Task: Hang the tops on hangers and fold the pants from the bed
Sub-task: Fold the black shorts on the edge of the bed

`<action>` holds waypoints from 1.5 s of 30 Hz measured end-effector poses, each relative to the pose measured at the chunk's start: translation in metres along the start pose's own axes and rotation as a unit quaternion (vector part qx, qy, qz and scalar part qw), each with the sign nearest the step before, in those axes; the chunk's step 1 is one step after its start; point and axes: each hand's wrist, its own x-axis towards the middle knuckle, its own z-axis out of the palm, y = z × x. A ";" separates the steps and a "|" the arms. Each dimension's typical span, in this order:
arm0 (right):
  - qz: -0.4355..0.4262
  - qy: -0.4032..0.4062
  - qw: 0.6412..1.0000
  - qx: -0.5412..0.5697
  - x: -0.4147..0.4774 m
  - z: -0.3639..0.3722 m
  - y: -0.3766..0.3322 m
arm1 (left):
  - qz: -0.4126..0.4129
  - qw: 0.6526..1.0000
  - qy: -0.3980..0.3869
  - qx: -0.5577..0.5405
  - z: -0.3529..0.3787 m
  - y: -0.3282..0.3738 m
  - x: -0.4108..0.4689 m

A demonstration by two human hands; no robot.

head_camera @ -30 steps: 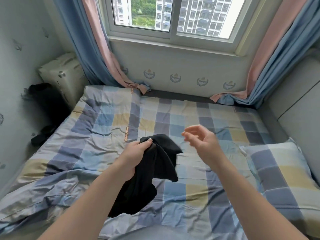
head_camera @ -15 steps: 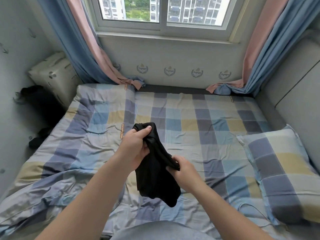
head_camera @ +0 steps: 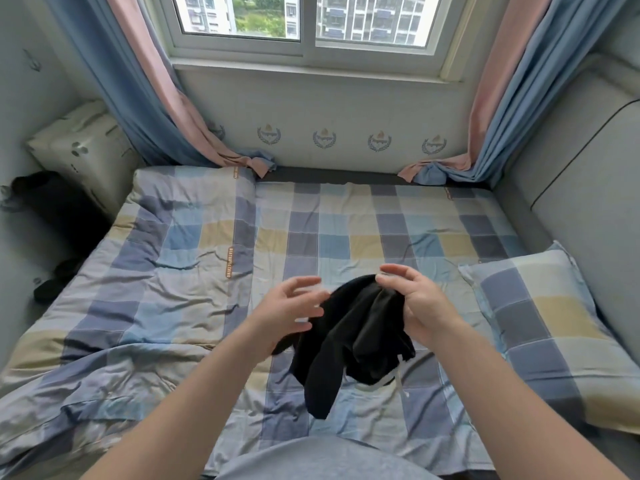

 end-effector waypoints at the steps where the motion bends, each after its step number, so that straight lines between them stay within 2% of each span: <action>1: 0.000 -0.002 1.000 0.023 -0.002 0.004 -0.003 | 0.002 0.999 -0.031 0.030 0.005 -0.003 -0.002; 4: -0.007 -0.011 0.997 0.070 -0.008 0.015 -0.011 | 0.025 0.988 -0.117 0.096 0.019 -0.012 -0.007; 7: -0.033 -0.035 0.994 0.096 -0.013 0.024 -0.017 | 0.076 0.972 -0.140 0.174 0.034 -0.018 -0.008; 12: -0.077 -0.088 0.987 0.107 -0.021 0.030 -0.032 | 0.133 0.978 -0.025 0.158 0.044 -0.025 0.002; 16: -0.154 -0.092 0.983 -0.038 -0.026 0.028 -0.036 | 0.144 0.979 0.049 0.137 0.036 -0.026 0.007; 18: -0.220 -0.056 0.961 -0.157 -0.025 0.027 -0.034 | 0.145 0.977 0.088 0.128 0.032 -0.025 0.009; 21: -0.287 -0.010 0.907 -0.307 -0.021 0.028 -0.030 | 0.162 0.970 0.130 0.122 0.025 -0.023 0.014; 24: -0.324 0.023 0.866 -0.381 -0.017 0.031 -0.026 | 0.178 0.963 0.161 0.121 0.022 -0.017 0.017; 27: -0.353 0.031 0.811 -0.466 -0.014 0.035 -0.029 | 0.223 0.935 0.231 0.149 0.020 -0.012 0.012; 29: -0.358 0.028 0.790 -0.497 -0.014 0.041 -0.033 | 0.280 0.917 0.217 0.183 0.022 -0.008 0.004; 31: -0.366 0.022 0.780 -0.508 -0.015 0.050 -0.035 | 0.301 0.906 0.166 0.245 0.028 -0.006 0.000; 34: -0.367 -0.002 0.781 -0.506 -0.014 0.063 -0.037 | 0.263 0.911 0.141 0.284 0.037 -0.006 0.005; 38: -0.388 -0.039 0.775 -0.498 -0.009 0.063 -0.030 | 0.238 0.928 0.148 0.243 0.034 -0.004 0.012; 41: -0.334 -0.046 0.813 -0.475 0.002 0.052 -0.018 | 0.224 0.942 0.136 0.210 0.026 0.002 0.012; 45: -0.264 -0.058 0.838 -0.475 0.018 0.031 0.005 | 0.187 0.948 0.146 0.213 0.011 0.005 0.015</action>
